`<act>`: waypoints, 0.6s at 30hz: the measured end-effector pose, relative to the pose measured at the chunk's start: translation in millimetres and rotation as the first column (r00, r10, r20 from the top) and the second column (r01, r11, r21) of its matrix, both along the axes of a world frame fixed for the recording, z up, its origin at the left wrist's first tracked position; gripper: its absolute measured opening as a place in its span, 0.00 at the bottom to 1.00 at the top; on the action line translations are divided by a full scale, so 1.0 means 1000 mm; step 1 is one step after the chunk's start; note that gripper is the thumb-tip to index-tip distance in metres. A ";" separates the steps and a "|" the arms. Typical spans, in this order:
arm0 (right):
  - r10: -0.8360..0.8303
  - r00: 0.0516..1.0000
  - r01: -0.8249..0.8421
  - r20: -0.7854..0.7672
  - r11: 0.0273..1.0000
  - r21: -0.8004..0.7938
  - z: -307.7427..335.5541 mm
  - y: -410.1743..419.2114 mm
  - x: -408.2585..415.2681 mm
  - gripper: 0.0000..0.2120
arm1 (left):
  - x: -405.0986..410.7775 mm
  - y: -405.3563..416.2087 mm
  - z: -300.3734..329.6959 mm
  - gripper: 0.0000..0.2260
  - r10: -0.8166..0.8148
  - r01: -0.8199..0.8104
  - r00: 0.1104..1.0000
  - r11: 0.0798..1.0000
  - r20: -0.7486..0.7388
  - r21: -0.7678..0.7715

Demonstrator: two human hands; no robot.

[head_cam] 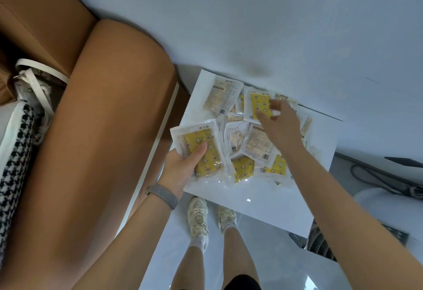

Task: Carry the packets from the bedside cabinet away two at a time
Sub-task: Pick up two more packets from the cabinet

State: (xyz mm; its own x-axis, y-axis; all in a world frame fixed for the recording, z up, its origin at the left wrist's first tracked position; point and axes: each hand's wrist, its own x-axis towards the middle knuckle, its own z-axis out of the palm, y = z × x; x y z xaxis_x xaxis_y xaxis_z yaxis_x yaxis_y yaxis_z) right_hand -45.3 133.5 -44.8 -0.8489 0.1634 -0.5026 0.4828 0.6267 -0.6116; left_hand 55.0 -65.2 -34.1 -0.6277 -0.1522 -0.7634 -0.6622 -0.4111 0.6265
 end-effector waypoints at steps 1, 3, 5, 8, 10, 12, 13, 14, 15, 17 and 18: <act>-0.016 1.000 0.017 -0.022 0.999 0.049 -0.015 0.003 -0.016 0.25 | 0.000 -0.002 0.000 0.07 0.005 -0.005 1.000 1.000 0.002 -0.008; -0.035 0.994 0.020 0.108 0.991 0.136 -0.042 0.006 -0.044 0.31 | -0.001 -0.006 -0.001 0.06 0.003 -0.003 1.000 1.000 0.003 -0.027; -0.026 0.963 -0.045 0.268 0.966 0.254 -0.062 0.006 -0.062 0.37 | -0.001 -0.011 -0.001 0.06 -0.005 0.005 1.000 0.999 0.002 -0.035; 0.042 0.954 -0.161 0.296 0.907 0.390 -0.077 0.004 -0.070 0.43 | -0.001 -0.016 -0.001 0.06 0.008 -0.007 1.000 0.999 0.017 -0.045; 0.042 0.955 -0.166 0.294 0.896 0.411 -0.084 0.006 -0.072 0.43 | 0.000 -0.018 -0.003 0.06 0.005 -0.004 1.000 0.999 0.027 -0.044; 0.031 0.958 -0.148 0.284 0.904 0.402 -0.087 0.008 -0.073 0.37 | 0.000 -0.018 -0.004 0.06 -0.005 0.006 1.000 0.999 0.029 -0.046; 0.038 0.961 -0.151 0.275 0.902 0.404 -0.086 0.008 -0.073 0.33 | -0.001 -0.018 -0.005 0.07 -0.005 0.007 1.000 0.999 0.029 -0.046; 0.046 0.962 -0.158 0.269 0.898 0.411 -0.085 0.009 -0.074 0.30 | -0.002 -0.018 -0.005 0.07 -0.005 0.007 1.000 0.999 0.029 -0.048; 0.049 0.966 -0.153 0.254 0.900 0.407 -0.085 0.010 -0.074 0.29 | -0.003 -0.017 -0.006 0.07 -0.005 0.006 1.000 0.999 0.027 -0.049; 0.034 0.969 -0.119 0.244 0.932 0.344 -0.086 0.015 -0.076 0.30 | -0.006 -0.015 -0.005 0.07 -0.008 0.009 1.000 0.998 0.017 -0.055; 0.035 0.968 -0.116 0.248 0.941 0.319 -0.085 0.017 -0.078 0.31 | -0.007 -0.013 -0.004 0.07 -0.011 0.012 1.000 0.998 0.012 -0.056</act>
